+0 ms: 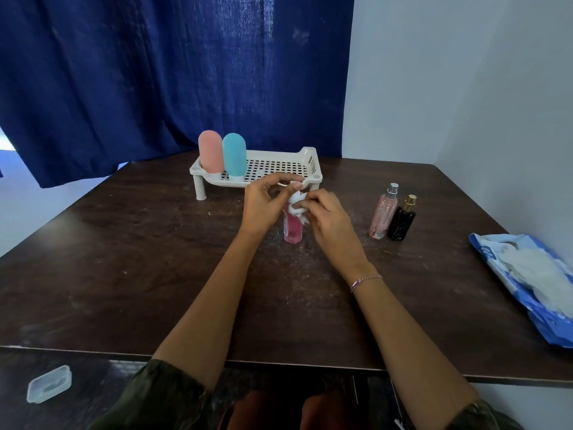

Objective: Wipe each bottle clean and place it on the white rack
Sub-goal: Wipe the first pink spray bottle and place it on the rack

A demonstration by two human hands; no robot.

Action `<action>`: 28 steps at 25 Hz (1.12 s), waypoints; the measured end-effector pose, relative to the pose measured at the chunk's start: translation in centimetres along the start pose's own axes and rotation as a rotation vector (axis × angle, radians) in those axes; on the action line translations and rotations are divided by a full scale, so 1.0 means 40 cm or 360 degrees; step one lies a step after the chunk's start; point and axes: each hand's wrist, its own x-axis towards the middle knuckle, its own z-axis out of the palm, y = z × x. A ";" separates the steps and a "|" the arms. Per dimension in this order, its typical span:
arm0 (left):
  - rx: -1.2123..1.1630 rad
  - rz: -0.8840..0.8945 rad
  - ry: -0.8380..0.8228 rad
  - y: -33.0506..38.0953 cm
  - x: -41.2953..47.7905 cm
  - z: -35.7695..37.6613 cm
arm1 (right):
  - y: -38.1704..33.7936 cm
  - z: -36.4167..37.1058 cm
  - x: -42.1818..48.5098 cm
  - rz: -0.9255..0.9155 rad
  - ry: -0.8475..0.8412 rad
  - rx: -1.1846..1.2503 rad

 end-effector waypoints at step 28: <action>-0.0009 -0.0038 -0.0109 -0.014 0.013 -0.017 | 0.011 -0.007 -0.005 0.0020 -0.0039 0.0224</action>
